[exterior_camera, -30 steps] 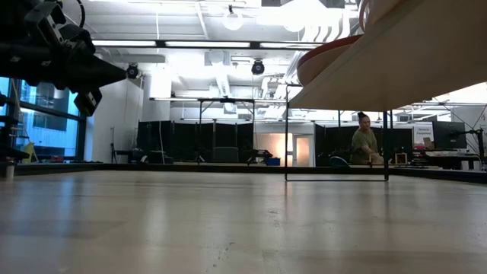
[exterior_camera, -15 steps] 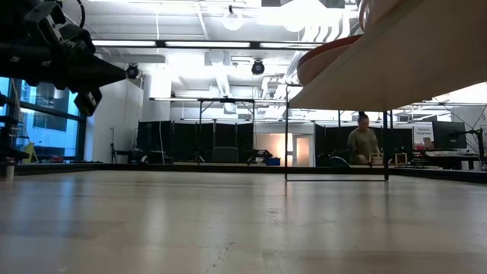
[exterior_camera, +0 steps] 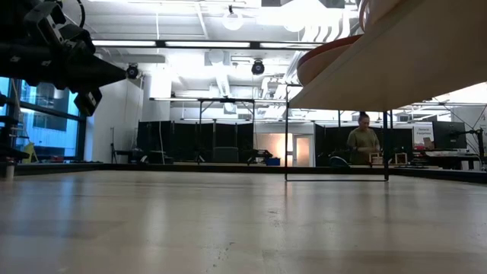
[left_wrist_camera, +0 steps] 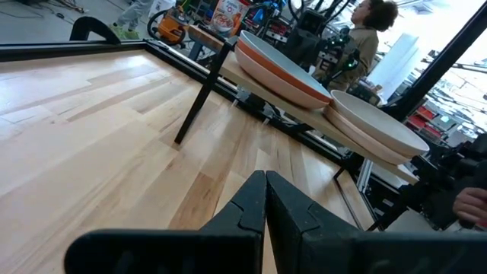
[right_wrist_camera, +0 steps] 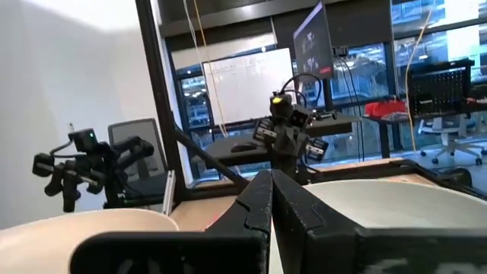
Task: Place and stack plates onto a shelf
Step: Return to Home Position
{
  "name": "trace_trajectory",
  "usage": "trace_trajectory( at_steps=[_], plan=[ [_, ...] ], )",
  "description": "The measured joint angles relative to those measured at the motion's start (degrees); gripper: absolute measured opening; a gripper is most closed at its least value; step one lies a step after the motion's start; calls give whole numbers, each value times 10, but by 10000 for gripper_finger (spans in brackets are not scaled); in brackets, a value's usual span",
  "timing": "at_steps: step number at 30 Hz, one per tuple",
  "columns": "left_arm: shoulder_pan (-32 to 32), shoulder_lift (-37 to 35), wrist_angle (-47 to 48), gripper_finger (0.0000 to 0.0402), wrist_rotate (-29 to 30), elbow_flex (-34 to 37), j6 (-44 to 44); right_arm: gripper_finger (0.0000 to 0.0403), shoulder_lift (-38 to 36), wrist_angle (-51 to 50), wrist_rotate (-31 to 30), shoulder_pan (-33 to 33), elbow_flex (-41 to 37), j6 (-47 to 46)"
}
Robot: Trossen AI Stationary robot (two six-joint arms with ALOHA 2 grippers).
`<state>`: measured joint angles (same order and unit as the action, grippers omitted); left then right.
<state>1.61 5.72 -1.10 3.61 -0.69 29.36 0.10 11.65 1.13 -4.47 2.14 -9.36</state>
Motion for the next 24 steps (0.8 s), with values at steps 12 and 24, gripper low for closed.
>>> trace_trajectory(
  at_steps=[12,24],
  plan=[
    [0,0,0,0,0,0,0,0,2,19,0,0,-16,39],
    [0,0,0,0,0,0,0,0,2,-10,-4,0,-16,39]
  ],
)
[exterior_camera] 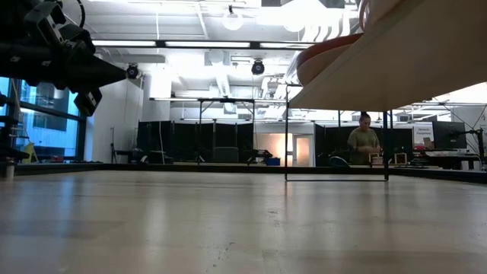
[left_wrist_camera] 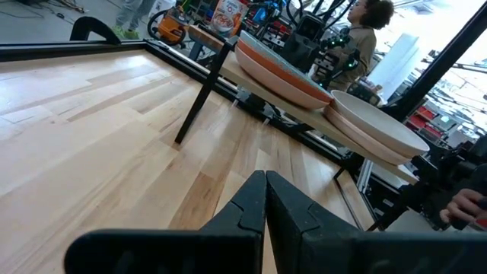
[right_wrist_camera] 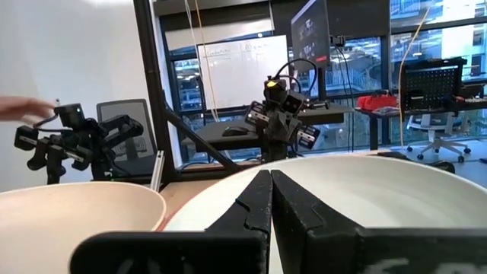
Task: Place and stack plates onto a shelf
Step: Return to Home Position
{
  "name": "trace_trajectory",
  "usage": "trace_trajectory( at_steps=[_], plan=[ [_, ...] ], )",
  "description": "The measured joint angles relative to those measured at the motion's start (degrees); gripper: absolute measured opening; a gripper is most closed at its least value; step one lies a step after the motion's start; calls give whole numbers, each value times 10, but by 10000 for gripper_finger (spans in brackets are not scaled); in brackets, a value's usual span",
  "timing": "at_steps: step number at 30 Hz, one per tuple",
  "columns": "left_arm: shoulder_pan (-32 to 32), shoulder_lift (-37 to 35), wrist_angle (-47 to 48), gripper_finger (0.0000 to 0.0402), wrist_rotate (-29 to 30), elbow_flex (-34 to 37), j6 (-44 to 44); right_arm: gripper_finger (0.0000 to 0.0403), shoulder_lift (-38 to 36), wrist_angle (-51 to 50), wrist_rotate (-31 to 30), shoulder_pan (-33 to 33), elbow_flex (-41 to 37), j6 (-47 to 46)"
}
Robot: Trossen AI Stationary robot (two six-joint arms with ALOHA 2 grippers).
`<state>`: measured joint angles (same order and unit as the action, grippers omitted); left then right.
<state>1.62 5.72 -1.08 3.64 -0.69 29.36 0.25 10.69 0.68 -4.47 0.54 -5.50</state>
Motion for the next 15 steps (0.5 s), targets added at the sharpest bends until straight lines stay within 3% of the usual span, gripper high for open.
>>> trace_trajectory(
  at_steps=[15],
  plan=[
    [0,0,0,0,0,0,0,0,0,-16,-3,0,0,0]
  ],
)
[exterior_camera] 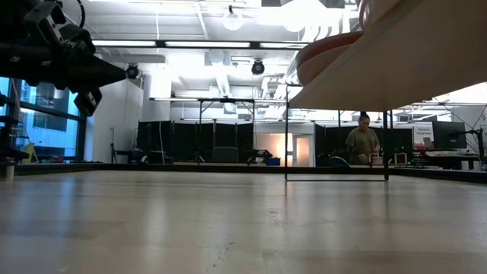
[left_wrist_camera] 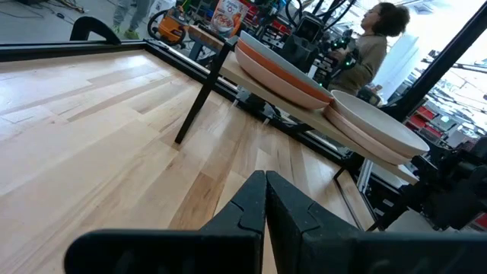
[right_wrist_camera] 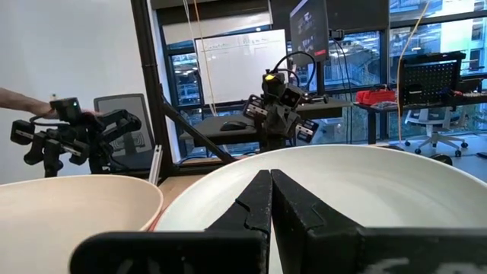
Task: Place and stack plates onto a shelf
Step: Return to Home Position
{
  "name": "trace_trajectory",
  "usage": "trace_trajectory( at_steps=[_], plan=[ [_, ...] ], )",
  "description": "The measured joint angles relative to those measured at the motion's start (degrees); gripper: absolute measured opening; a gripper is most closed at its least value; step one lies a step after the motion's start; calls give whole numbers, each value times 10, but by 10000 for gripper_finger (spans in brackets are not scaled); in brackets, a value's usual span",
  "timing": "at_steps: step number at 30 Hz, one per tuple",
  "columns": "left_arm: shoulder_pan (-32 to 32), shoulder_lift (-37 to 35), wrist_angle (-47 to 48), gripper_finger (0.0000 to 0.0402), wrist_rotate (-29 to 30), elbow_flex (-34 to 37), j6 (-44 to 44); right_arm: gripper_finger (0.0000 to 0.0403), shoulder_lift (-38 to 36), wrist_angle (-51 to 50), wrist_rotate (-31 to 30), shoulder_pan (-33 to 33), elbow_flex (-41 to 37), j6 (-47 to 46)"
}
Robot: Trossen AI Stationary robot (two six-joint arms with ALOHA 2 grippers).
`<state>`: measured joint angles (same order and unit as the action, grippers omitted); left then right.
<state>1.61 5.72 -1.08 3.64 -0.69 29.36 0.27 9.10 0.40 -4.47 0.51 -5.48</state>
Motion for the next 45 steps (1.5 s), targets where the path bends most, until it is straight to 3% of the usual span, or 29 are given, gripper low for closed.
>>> trace_trajectory(
  at_steps=[10,45],
  plan=[
    [-5,-56,0,0,0,0,0,0,-1,-1,-1,0,0,0],
    [-25,-53,0,0,0,0,0,0,0,-5,0,0,0,0]
  ],
)
